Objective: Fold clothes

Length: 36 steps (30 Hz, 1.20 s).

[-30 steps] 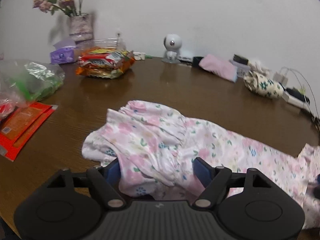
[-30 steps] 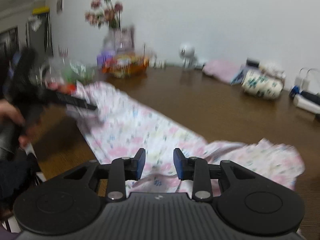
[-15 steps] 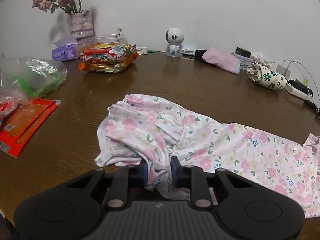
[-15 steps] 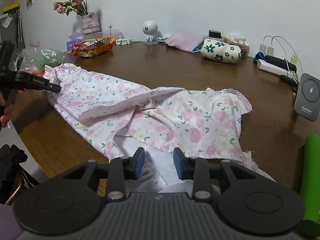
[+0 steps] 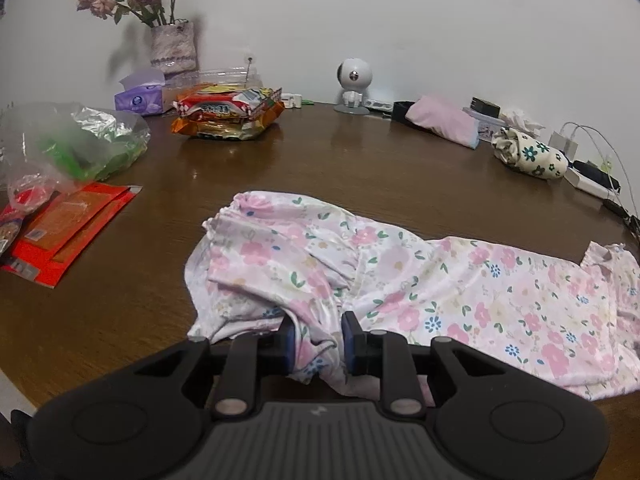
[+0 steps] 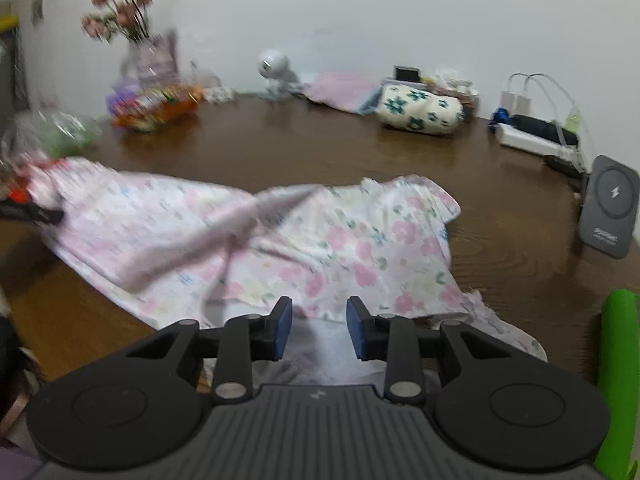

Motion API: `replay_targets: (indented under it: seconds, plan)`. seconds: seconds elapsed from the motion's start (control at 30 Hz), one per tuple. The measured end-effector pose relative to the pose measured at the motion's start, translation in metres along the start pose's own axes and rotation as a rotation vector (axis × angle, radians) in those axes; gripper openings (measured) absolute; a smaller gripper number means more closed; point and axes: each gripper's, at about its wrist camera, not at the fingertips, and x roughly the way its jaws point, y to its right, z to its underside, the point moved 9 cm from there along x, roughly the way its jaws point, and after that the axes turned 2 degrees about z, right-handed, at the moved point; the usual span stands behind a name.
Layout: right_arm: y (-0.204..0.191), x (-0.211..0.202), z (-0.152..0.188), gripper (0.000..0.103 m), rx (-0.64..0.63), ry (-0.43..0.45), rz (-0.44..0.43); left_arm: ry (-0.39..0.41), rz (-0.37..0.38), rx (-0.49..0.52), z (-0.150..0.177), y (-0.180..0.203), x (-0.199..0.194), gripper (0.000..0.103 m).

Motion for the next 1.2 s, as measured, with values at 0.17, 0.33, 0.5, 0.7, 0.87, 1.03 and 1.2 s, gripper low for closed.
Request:
replay_targets:
  seconds: [0.17,0.33,0.5,0.7,0.87,1.03,1.2]
  plan:
    - [0.029,0.004,-0.010,0.039,0.010,0.002,0.125,0.015,-0.019,0.003,-0.007,-0.006,0.010,0.022]
    - [0.017,0.000,-0.004,0.039,0.000,-0.008,0.086,0.026,-0.026,-0.012,-0.011,-0.011,0.007,0.041]
    - [0.007,0.004,-0.002,0.039,-0.040,-0.017,0.085,0.018,-0.014,0.017,-0.008,-0.008,0.012,0.032]
    - [0.014,0.015,0.007,0.039,-0.035,-0.055,0.109,0.024,-0.001,0.033,-0.008,-0.006,0.015,0.025]
    - [0.010,0.012,0.014,0.039,-0.038,-0.081,0.095,0.034,-0.011,0.128,-0.026,0.006,0.031,0.017]
    - [-0.010,-0.004,0.026,0.039,-0.096,-0.151,0.052,0.022,0.065,0.262,-0.081,0.050,0.096,0.012]
    - [-0.049,-0.021,0.036,0.040,-0.132,-0.175,-0.113,0.050,0.171,0.400,-0.121,0.127,0.156,0.013]
